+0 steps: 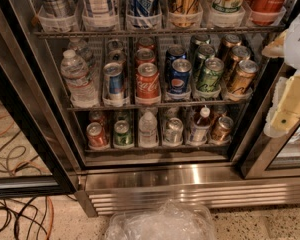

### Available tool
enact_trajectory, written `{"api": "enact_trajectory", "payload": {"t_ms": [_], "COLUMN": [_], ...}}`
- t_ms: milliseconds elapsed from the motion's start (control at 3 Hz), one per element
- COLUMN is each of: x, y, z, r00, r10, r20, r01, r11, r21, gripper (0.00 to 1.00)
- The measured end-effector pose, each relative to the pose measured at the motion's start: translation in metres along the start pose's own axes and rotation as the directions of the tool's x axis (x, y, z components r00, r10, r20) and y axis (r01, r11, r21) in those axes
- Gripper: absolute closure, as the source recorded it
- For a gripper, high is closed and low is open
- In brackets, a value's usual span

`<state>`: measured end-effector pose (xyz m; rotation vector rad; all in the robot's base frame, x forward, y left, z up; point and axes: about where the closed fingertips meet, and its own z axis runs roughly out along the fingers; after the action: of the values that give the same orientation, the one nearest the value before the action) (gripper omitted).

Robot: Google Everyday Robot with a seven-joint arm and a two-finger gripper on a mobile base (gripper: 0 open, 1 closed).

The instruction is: Pick orange can from top shelf of fridge

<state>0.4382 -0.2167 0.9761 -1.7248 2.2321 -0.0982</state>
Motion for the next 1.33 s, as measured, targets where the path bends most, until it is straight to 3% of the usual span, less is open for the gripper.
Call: {"api": "enact_trajectory", "payload": {"t_ms": [333,667,1000,1333], "x": [-0.003,-0.009,-0.013,-0.031], "y": [-0.003,-0.020,-0.038,-0.056], "z": [-0.003,-0.017,-0.037,-0.058], "r00": [1.000,0.997,0.978,0.936], "r10": [0.001,0.064,0.152,0.200], "r20": [-0.004,0.046,0.145,0.291], "r01": [-0.001,-0.067,-0.173,-0.264], "r11": [0.9998,0.9951,0.9738,0.9438], "r21": [0.018,0.074,0.147,0.199], "gripper": [0.00,0.00,0.00,0.00]}}
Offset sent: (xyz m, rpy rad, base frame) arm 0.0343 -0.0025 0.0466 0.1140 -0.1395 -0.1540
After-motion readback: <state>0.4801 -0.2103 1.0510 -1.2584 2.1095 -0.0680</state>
